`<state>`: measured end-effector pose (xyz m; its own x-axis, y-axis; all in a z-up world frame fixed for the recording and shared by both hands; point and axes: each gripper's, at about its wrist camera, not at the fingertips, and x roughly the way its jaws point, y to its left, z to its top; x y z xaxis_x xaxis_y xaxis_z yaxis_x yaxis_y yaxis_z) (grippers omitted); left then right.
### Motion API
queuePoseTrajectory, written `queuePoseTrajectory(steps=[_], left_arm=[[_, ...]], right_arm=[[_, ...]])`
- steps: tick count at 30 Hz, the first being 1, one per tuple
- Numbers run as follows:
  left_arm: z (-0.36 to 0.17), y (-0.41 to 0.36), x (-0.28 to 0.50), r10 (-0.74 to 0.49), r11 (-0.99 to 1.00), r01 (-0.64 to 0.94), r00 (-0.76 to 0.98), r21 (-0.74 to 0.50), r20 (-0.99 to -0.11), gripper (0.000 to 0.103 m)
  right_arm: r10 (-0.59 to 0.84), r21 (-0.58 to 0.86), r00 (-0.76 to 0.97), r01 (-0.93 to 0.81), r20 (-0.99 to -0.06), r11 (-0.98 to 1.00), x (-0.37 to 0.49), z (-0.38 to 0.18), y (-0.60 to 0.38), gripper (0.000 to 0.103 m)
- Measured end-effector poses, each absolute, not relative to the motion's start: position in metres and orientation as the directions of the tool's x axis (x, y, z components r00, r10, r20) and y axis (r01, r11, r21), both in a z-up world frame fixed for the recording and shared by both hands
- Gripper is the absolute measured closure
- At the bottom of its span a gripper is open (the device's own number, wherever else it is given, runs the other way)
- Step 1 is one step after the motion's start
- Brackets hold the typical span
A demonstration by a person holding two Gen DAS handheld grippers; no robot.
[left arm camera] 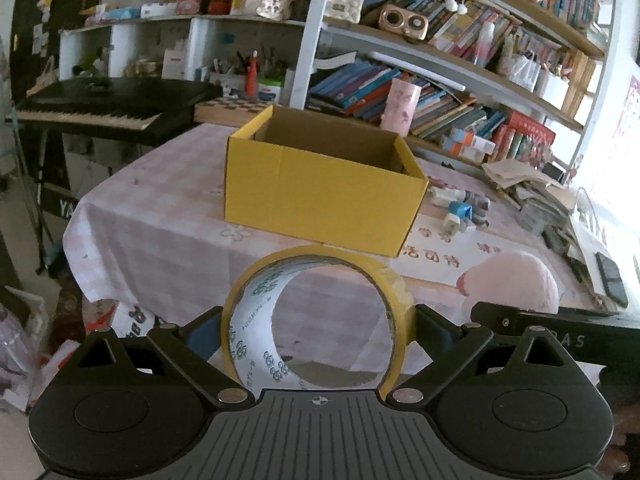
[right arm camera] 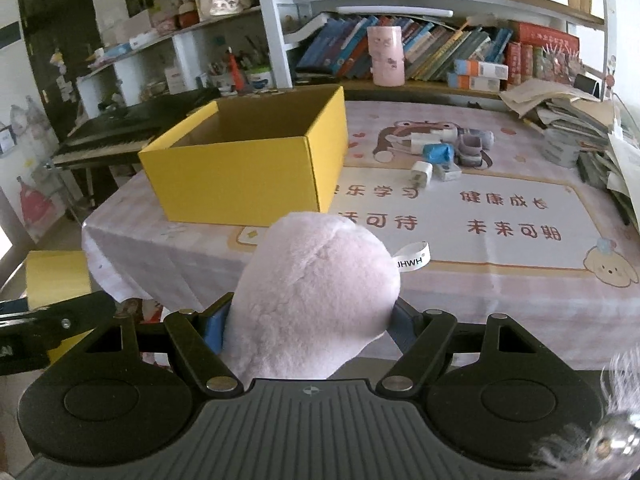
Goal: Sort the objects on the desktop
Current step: 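Carry the tape roll and pink pig toward the yellow cardboard box with both tools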
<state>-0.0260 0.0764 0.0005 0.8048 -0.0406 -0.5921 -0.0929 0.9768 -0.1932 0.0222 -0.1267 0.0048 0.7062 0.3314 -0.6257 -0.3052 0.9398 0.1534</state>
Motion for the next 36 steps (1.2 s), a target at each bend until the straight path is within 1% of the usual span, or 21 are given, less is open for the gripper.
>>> queuePoseTrajectory(steps=[15, 28, 36], left_arm=[[0.002, 0.079, -0.027, -0.043, 0.983, -0.071, 0.808, -0.171, -0.587, 0.005], [-0.004, 0.074, -0.021, -0.084, 0.983, -0.034, 0.789, -0.180, -0.609, 0.005], [-0.006, 0.076, -0.020, -0.087, 0.982, -0.035, 0.787, -0.184, -0.611, 0.005]], right_arm=[[0.345, 0.139, 0.719, -0.331, -0.603, 0.933, 0.010, 0.012, -0.117, 0.028], [0.328, 0.136, 0.709, -0.316, -0.624, 0.939, 0.004, 0.009, -0.121, 0.028], [0.332, 0.133, 0.700, -0.324, -0.632, 0.937, 0.007, 0.009, -0.117, 0.028]])
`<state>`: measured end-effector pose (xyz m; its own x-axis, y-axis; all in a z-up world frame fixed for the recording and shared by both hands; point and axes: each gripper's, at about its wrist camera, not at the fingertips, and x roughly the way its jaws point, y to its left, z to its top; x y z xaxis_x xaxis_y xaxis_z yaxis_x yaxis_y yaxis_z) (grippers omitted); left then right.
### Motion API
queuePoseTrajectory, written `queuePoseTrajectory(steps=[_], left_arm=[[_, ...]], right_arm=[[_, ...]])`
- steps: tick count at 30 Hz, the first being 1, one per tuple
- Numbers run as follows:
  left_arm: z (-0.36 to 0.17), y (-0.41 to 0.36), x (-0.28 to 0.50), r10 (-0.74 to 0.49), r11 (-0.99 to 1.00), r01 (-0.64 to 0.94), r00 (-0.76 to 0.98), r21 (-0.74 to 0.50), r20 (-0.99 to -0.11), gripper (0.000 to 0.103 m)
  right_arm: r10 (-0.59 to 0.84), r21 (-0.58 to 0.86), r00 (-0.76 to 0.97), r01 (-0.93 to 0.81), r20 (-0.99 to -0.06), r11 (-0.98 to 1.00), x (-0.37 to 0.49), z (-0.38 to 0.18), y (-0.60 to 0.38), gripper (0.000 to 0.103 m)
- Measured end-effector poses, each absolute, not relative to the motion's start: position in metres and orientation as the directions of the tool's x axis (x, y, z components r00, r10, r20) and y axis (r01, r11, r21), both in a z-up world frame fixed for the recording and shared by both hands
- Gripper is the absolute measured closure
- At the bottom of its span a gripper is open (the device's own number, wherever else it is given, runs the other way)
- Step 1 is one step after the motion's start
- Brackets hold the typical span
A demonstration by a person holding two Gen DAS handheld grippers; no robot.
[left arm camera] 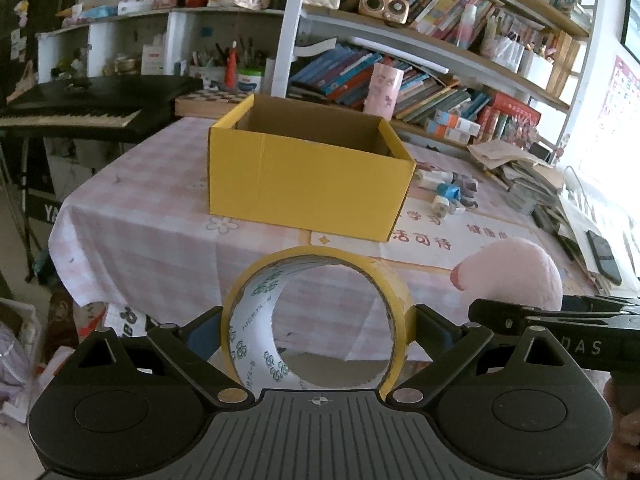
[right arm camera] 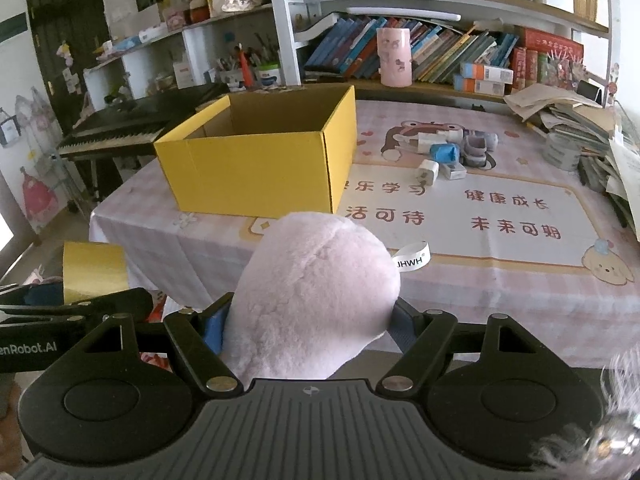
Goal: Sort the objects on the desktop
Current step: 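Carry the tape roll and pink pig toward the yellow cardboard box with both tools, then lower tape roll and pig into the box and open both tools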
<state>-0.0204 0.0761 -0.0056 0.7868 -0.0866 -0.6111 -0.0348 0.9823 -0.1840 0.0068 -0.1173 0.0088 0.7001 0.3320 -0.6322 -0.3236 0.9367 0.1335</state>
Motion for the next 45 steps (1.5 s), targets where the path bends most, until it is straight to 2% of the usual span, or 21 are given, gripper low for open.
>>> queuePoseTrajectory(steps=[20, 30, 35, 45], left_arm=[[-0.008, 0.081, -0.008, -0.098, 0.982, -0.026, 0.778, -0.187, -0.621, 0.005], [0.002, 0.089, 0.011, -0.061, 0.987, -0.044, 0.788, -0.155, -0.612, 0.005], [0.015, 0.093, 0.028, -0.042, 0.990, -0.046, 0.811, -0.135, -0.583, 0.005], [0.045, 0.104, 0.083, -0.041, 0.993, -0.022, 0.861, -0.119, -0.506, 0.005]], right_arm=[[0.336, 0.094, 0.689, -0.364, -0.642, 0.927, 0.016, 0.010, -0.103, 0.028], [0.363, 0.087, 0.669, -0.409, -0.648, 0.908, 0.036, 0.008, -0.092, 0.028], [0.389, 0.089, 0.678, -0.433, -0.623, 0.897, 0.055, 0.017, -0.086, 0.028], [0.448, 0.079, 0.733, -0.480, -0.512, 0.874, 0.116, 0.059, -0.077, 0.028]])
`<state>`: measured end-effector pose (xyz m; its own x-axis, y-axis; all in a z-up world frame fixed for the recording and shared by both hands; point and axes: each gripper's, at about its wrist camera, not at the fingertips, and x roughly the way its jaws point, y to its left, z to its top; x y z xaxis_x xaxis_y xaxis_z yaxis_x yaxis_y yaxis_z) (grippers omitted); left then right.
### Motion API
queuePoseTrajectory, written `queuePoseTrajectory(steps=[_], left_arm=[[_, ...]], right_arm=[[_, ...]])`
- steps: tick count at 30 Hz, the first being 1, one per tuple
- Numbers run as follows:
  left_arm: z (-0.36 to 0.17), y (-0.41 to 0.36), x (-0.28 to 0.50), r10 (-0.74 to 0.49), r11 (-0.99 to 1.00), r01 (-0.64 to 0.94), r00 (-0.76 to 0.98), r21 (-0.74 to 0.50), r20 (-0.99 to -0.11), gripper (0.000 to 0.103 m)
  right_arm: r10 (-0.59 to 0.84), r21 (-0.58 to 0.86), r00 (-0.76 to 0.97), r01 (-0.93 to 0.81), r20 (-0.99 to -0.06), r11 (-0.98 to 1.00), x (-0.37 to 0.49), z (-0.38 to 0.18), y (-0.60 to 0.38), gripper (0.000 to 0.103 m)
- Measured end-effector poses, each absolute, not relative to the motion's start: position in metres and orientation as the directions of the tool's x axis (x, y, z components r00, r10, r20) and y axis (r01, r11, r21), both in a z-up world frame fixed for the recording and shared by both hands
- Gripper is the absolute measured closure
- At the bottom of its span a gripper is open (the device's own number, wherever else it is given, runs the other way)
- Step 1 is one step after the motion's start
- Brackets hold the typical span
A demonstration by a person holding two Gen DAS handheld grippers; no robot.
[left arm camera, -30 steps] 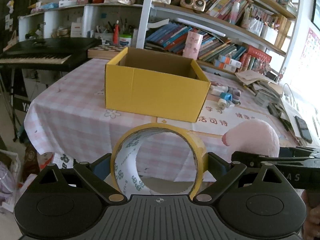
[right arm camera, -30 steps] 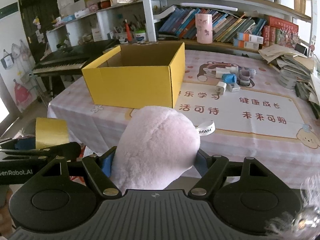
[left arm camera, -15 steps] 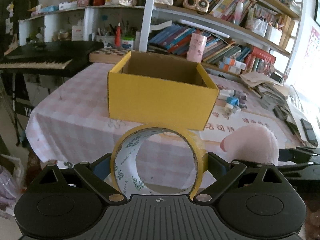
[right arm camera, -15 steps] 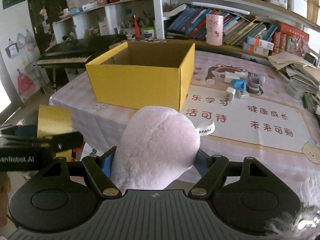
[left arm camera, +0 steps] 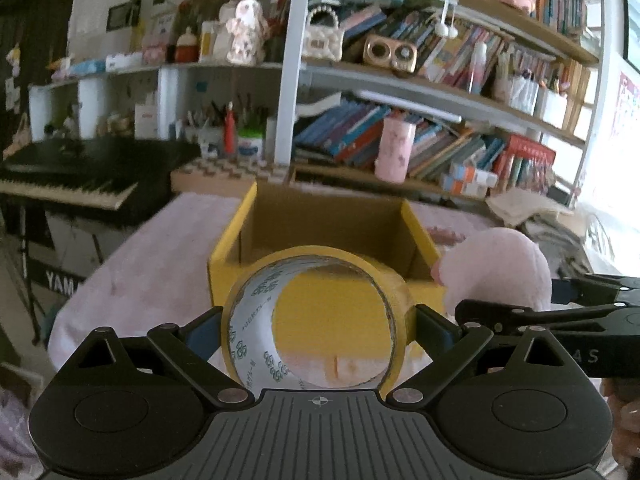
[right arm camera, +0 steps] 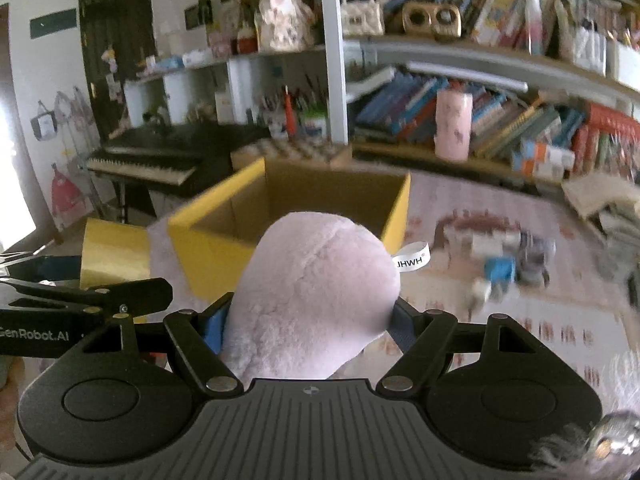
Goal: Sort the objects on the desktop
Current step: 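Lower tape roll and pig into the box and open both tools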
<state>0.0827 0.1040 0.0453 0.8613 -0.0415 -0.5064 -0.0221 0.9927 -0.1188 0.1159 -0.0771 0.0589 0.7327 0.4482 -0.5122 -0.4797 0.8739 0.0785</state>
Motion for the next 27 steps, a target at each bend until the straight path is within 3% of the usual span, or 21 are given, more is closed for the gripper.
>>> queuePoseTrajectory(steps=[9, 16, 27], left_arm=[[0.059, 0.114, 0.147, -0.040, 0.994, -0.014, 0.882, -0.111, -0.470, 0.005], [0.056, 0.120, 0.196, -0.027, 0.996, -0.017, 0.871, -0.084, -0.491, 0.005], [0.036, 0.112, 0.277, -0.080, 0.996, 0.094, 0.804, -0.006, -0.589, 0.005]], right_arm=[[0.489, 0.046, 0.731, -0.535, -0.475, 0.844, 0.191, 0.075, -0.067, 0.028], [0.514, -0.047, 0.705, -0.609, -0.489, 0.791, 0.244, 0.069, -0.054, 0.028], [0.497, -0.183, 0.588, -0.743, -0.638, 0.644, 0.316, 0.027, -0.010, 0.028]])
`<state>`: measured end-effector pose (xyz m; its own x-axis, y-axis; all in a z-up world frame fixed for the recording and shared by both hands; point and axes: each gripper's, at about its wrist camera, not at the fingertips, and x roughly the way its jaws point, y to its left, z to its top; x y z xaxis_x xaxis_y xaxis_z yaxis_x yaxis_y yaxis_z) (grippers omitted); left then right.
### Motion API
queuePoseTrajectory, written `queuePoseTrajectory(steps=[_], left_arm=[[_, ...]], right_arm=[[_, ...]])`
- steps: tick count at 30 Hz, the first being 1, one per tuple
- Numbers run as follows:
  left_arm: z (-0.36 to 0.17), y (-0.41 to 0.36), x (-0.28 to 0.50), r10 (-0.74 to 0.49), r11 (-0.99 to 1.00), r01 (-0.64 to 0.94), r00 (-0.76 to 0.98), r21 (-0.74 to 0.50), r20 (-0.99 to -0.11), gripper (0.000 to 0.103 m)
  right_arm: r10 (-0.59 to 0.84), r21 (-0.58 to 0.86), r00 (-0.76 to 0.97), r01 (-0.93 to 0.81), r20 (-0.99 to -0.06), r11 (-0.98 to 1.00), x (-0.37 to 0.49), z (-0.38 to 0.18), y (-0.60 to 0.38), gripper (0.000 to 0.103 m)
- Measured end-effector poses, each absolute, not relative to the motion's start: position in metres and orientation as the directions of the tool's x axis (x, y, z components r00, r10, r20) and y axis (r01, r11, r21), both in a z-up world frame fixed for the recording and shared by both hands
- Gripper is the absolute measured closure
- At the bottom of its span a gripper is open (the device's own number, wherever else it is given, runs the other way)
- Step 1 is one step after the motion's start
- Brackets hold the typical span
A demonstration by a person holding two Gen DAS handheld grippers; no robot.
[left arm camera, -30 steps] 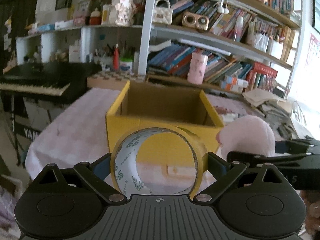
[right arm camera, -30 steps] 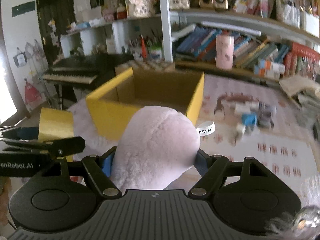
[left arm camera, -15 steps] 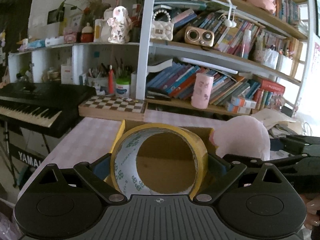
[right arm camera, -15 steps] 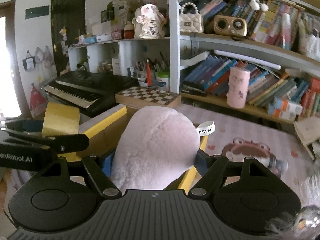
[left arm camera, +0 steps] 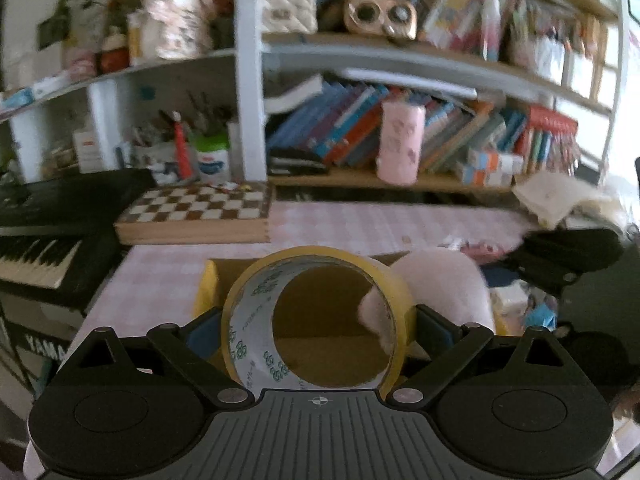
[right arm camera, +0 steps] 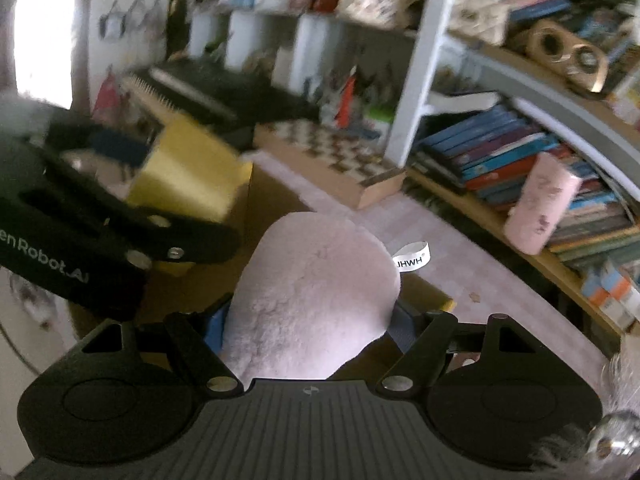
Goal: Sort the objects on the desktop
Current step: 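Lower tape roll and pig into the box and open both tools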
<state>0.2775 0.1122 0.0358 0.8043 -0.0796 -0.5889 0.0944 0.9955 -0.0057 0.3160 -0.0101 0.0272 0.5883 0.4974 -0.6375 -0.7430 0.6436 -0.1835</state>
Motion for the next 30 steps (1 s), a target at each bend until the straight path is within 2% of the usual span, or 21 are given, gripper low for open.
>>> queuePoseTrajectory(steps=[9, 16, 22, 24, 26, 30], left_arm=[[0.009, 0.110, 0.334, -0.093, 0.978, 0.200, 0.677, 0.060, -0.730, 0.004], [-0.013, 0.122, 0.359, -0.056, 0.984, 0.169, 0.572, 0.051, -0.818, 0.004], [-0.013, 0.119, 0.360, -0.053, 0.980, 0.189, 0.559, 0.065, -0.828, 0.004], [-0.013, 0.119, 0.359, -0.053, 0.980, 0.187, 0.561, 0.064, -0.826, 0.004], [-0.011, 0.119, 0.357, -0.048, 0.981, 0.180, 0.572, 0.068, -0.819, 0.004], [0.001, 0.116, 0.346, -0.050, 0.982, 0.174, 0.634, 0.079, -0.771, 0.002]], right_arm=[[0.425, -0.292, 0.497, -0.839, -0.757, 0.460, 0.354, -0.008, 0.022, 0.027], [0.314, -0.335, 0.420, -0.896, -0.851, 0.291, 0.364, -0.024, 0.044, 0.031], [0.288, -0.363, 0.422, -0.901, -0.860, 0.237, 0.359, -0.030, 0.045, 0.032], [0.300, -0.361, 0.425, -0.900, -0.854, 0.244, 0.358, -0.028, 0.043, 0.027], [0.319, -0.368, 0.438, -0.894, -0.841, 0.257, 0.355, -0.025, 0.041, 0.018], [0.356, -0.377, 0.468, -0.878, -0.809, 0.296, 0.350, -0.017, 0.036, 0.014]])
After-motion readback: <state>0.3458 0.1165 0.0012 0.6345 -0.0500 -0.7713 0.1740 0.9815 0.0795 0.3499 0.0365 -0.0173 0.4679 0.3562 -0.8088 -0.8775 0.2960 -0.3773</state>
